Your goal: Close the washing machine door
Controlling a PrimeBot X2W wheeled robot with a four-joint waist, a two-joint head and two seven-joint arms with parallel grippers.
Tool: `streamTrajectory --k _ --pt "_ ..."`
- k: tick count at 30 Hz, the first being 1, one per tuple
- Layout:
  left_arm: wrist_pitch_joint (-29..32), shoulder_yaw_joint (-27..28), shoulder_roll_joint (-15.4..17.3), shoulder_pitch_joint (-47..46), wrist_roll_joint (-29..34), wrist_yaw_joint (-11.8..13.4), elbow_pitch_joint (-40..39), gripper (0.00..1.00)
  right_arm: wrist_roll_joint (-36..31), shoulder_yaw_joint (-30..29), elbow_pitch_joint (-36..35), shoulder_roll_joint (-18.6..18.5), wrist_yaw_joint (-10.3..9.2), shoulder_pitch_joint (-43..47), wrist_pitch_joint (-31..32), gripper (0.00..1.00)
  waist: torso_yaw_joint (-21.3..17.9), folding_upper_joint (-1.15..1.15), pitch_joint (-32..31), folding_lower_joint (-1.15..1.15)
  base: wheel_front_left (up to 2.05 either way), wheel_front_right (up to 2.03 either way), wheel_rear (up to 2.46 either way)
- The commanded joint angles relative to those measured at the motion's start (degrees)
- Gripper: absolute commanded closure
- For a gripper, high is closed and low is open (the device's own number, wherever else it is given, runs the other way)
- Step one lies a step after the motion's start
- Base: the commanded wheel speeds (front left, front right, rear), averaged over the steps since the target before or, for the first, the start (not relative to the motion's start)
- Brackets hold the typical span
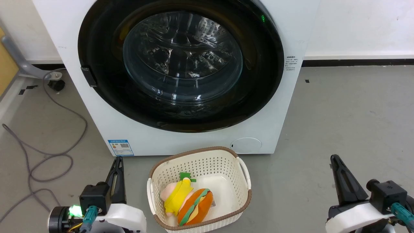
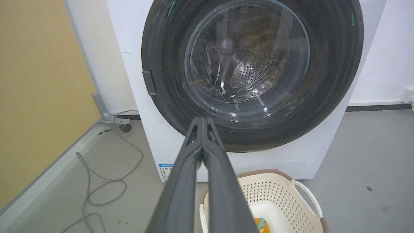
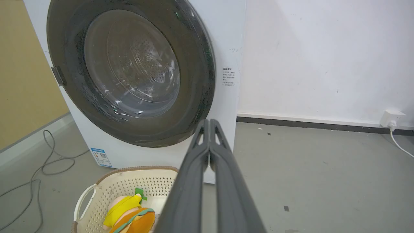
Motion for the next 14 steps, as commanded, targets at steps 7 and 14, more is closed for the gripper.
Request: streamTrajectory --k 7,14 --pt "1.0 0.2 -0.3 0.4 0.7 -0.6 -0.7 1.00 -0.8 0.4 -0.7 0.1 -0.03 0.1 1.0 1.00 0.0 0.00 0.0 0.00 0.00 0.00 0.00" --pt "1.8 0.3 -0.4 0.4 0.8 -1.0 -1.0 1.00 -1.1 0.8 -1.0 0.1 -0.04 0.1 1.8 1.00 0.1 0.00 0.0 0.00 0.00 0.00 0.00"
